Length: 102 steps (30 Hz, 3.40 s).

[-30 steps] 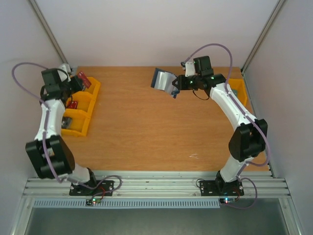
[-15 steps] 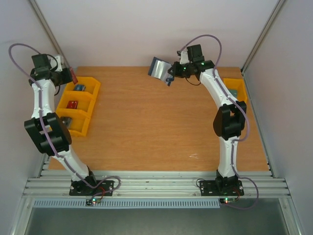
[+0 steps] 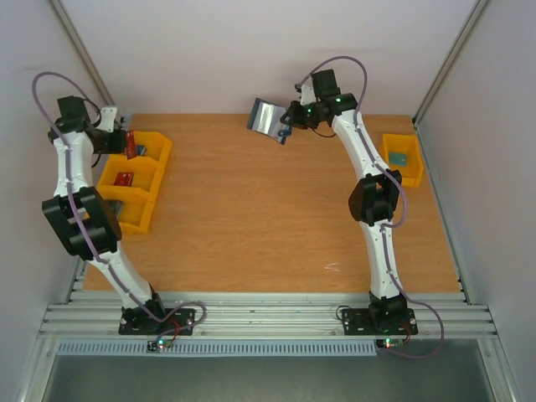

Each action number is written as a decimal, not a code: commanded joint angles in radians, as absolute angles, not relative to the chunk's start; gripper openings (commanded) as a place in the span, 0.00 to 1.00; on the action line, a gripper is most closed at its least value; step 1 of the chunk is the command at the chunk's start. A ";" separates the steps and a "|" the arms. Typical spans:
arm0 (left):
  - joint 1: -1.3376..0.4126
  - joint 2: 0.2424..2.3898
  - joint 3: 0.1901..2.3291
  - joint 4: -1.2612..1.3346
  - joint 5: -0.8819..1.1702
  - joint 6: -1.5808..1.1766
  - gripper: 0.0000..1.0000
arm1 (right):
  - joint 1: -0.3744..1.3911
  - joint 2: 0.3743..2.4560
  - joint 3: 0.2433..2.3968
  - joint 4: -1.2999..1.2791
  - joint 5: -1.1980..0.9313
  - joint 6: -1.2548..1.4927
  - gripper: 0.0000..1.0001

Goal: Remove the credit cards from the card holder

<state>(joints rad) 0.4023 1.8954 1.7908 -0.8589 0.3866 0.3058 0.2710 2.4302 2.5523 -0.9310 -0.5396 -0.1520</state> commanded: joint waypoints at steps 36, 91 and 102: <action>0.431 2.309 2.177 -1.341 0.058 0.651 0.00 | 0.277 2.366 2.525 -1.011 -0.609 -0.232 0.01; 0.431 2.427 2.263 -1.283 0.004 0.663 0.22 | 0.276 2.390 2.611 -1.065 -0.626 -0.241 0.01; 0.429 2.332 2.227 -1.222 0.193 0.652 0.26 | 0.276 2.390 2.609 -1.067 -0.635 -0.248 0.01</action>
<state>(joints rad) 0.4255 2.4237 2.2528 -1.2552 0.0414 0.6514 0.2722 2.4153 2.5687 -1.0527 -0.6067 -0.2302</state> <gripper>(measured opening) 0.258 0.113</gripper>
